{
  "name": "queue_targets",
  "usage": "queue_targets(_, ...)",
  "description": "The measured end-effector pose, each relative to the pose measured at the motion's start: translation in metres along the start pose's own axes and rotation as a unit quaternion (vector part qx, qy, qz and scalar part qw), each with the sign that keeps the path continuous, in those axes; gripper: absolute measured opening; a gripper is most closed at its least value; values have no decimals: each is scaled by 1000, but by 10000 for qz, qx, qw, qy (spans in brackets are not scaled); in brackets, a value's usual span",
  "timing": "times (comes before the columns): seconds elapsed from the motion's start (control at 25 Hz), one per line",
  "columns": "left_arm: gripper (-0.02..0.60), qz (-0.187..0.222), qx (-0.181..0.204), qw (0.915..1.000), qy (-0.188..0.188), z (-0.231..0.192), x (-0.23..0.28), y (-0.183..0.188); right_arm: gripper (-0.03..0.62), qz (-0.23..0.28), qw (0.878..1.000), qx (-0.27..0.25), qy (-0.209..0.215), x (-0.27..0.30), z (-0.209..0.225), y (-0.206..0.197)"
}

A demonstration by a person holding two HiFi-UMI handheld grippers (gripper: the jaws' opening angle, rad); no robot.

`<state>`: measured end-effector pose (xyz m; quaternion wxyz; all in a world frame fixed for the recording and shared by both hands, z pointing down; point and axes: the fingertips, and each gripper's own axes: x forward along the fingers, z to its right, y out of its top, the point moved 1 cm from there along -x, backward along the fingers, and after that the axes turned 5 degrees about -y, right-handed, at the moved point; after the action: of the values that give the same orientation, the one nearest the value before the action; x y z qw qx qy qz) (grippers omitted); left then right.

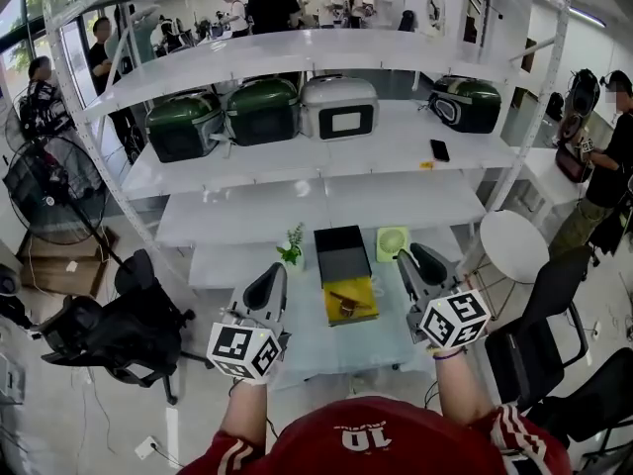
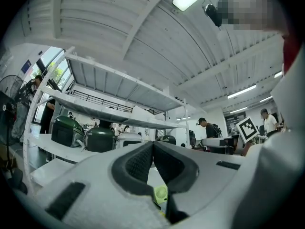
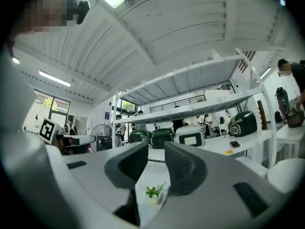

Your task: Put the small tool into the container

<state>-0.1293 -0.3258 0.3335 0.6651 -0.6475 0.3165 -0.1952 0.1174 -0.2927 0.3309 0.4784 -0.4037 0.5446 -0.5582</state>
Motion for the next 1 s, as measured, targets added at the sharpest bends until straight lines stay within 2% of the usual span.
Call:
queue_targets(0.24, -2, -4, 66, 9999, 147, -6, -6, 6, 97, -30, 9999, -18, -130, -4, 0, 3)
queue_targets(0.56, -2, 0, 70, 9999, 117, 2, -6, 5, 76, 8, 9995, -81, -311, -11, -3, 3)
queue_targets(0.84, -2, -1, 32, 10000, 44, 9, -8, 2, 10, 7, 9995, -124, -290, -17, -11, 1)
queue_targets(1.0, 0, -5, 30, 10000, -8, 11, -9, 3, 5, 11, 9995, -169, -276, -21, -13, 2)
